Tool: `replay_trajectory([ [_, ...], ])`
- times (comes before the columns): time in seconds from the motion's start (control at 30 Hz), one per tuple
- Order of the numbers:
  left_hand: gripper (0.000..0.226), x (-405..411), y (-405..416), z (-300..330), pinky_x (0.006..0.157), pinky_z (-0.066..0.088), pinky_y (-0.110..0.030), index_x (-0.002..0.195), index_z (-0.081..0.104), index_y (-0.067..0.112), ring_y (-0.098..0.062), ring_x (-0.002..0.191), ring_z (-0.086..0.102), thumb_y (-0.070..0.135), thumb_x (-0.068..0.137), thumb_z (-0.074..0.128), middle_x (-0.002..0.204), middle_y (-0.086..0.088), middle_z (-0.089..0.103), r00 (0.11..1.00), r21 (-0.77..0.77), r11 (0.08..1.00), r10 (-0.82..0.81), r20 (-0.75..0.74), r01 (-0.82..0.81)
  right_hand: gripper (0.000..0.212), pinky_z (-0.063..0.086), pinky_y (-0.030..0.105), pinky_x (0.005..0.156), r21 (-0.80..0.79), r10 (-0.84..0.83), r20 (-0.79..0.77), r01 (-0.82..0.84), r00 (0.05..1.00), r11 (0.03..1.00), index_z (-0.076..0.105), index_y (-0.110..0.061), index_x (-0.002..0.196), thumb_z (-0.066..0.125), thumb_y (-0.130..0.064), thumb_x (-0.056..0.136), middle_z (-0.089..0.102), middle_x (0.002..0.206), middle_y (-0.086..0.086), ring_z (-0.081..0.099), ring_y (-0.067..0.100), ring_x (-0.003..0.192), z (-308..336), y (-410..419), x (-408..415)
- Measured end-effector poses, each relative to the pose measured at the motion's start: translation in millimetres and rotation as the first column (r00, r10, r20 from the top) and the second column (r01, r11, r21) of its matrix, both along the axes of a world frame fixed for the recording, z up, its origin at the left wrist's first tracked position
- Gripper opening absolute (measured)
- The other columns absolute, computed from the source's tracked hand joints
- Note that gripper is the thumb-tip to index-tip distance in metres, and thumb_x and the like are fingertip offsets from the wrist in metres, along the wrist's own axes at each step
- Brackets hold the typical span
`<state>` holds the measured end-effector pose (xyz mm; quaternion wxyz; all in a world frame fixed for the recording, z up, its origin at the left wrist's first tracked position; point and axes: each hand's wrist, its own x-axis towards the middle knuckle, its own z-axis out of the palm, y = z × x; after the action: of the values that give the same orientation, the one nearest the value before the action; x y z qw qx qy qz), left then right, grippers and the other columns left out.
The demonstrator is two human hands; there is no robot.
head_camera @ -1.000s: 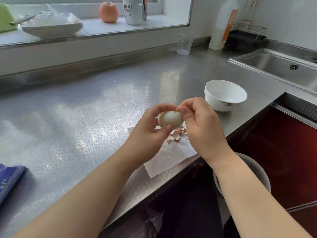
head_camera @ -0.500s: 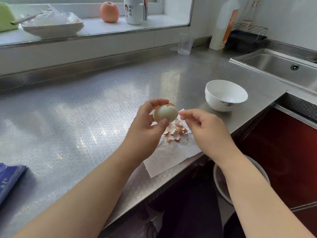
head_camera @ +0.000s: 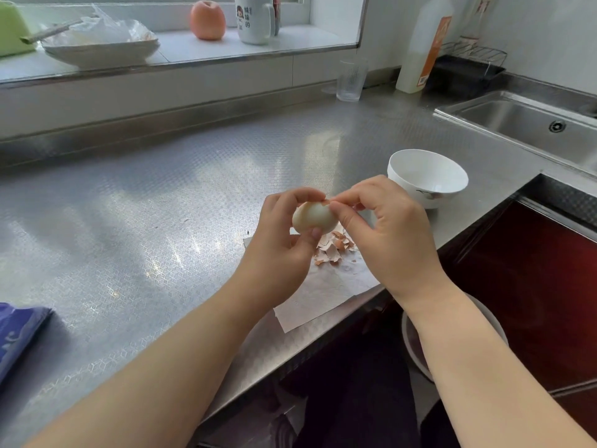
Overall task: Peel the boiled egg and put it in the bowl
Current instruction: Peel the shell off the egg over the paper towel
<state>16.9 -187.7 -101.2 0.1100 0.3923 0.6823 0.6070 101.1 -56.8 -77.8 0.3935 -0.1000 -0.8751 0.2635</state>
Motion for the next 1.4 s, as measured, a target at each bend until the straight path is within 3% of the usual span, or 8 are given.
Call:
replay_trajectory([
  [0.3,0.048,2.7,0.3,1.5,0.084,0.049,-0.013,0.110,0.051,0.048,0.003,0.106,0.058,0.003,0.097,0.058,0.124,0.010,0.048,0.999,-0.011,1.000,-0.021,-0.030,0.020,0.011,0.043,0.007,0.060,-0.474,0.102,0.030,-0.075,0.994,0.877,0.064,-0.023,0.081,0.062,-0.020,0.092,0.064,0.072,-0.011,0.055,-0.005,0.061,0.5,1.4,-5.0],
  [0.53,0.055,0.8,-0.1,-0.4,0.089,0.048,-0.018,0.128,0.046,0.044,-0.017,0.121,0.058,0.000,0.097,0.057,0.133,0.000,0.048,0.998,0.001,0.998,-0.066,0.013,0.066,0.011,0.052,0.025,0.071,-0.596,-0.009,0.011,0.014,1.000,0.803,0.065,-0.026,0.083,0.060,-0.030,0.092,0.063,0.068,-0.019,0.055,-0.002,0.063,-3.8,13.5,-8.5],
  [0.67,0.060,-1.3,-0.4,-1.8,0.085,0.046,-0.018,0.134,0.043,0.041,-0.022,0.117,0.060,-0.004,0.096,0.056,0.129,-0.001,0.048,0.994,0.030,0.995,-0.095,0.048,0.094,0.011,0.049,0.017,0.060,-0.674,-0.056,-0.050,0.008,0.997,0.739,0.066,-0.021,0.079,0.064,-0.026,0.089,0.063,0.060,-0.016,0.054,-0.001,0.055,-2.2,21.1,-7.1],
  [0.93,0.059,-1.7,-1.4,0.6,0.084,0.046,-0.020,0.129,0.045,0.040,-0.021,0.113,0.061,-0.005,0.093,0.059,0.125,-0.001,0.047,0.998,0.110,0.992,-0.061,0.027,0.058,0.015,0.048,0.012,0.065,-0.432,0.112,0.294,0.027,0.949,0.901,0.067,-0.029,0.094,0.073,-0.033,0.080,0.066,0.078,-0.011,0.057,-0.004,0.068,-11.5,26.1,12.0],
  [1.07,0.060,1.1,-1.3,1.7,0.090,0.049,-0.026,0.127,0.044,0.043,-0.025,0.112,0.061,-0.004,0.092,0.060,0.124,-0.002,0.047,0.999,0.106,0.994,-0.031,-0.034,0.034,0.017,0.038,0.016,0.063,-0.269,0.066,0.400,0.048,0.914,0.962,0.068,-0.032,0.095,0.056,-0.020,0.092,0.068,0.079,-0.014,0.055,-0.009,0.068,-8.2,25.5,15.9],
  [1.17,0.063,2.2,-2.7,2.9,0.098,0.051,-0.031,0.127,0.044,0.043,-0.023,0.112,0.060,-0.006,0.092,0.061,0.124,-0.003,0.047,0.997,0.099,0.995,-0.023,-0.068,0.029,0.039,0.040,0.006,0.081,-0.278,0.096,0.311,-0.006,0.946,0.960,0.062,-0.030,0.118,0.050,-0.004,0.091,0.063,0.106,-0.014,0.055,-0.007,0.094,-0.4,25.3,15.6],
  [1.27,0.066,4.8,-2.6,3.7,0.102,0.050,-0.030,0.125,0.043,0.047,-0.022,0.114,0.060,-0.008,0.091,0.061,0.125,-0.003,0.047,0.992,0.081,0.996,-0.018,-0.124,0.028,0.018,0.046,0.013,0.084,-0.396,0.146,0.077,-0.105,0.986,0.912,0.068,-0.032,0.108,0.063,-0.030,0.090,0.068,0.099,-0.016,0.061,-0.002,0.094,12.0,21.1,13.5],
  [1.4,0.068,7.4,-1.6,3.3,0.102,0.048,-0.023,0.123,0.043,0.046,-0.020,0.119,0.058,-0.010,0.089,0.062,0.127,-0.002,0.047,0.978,0.076,0.997,0.000,-0.207,0.016,0.016,0.046,0.015,0.080,-0.261,0.181,0.100,-0.150,0.978,0.954,0.072,-0.027,0.098,0.069,-0.034,0.085,0.065,0.090,-0.014,0.061,0.004,0.089,20.2,15.6,7.0],
])
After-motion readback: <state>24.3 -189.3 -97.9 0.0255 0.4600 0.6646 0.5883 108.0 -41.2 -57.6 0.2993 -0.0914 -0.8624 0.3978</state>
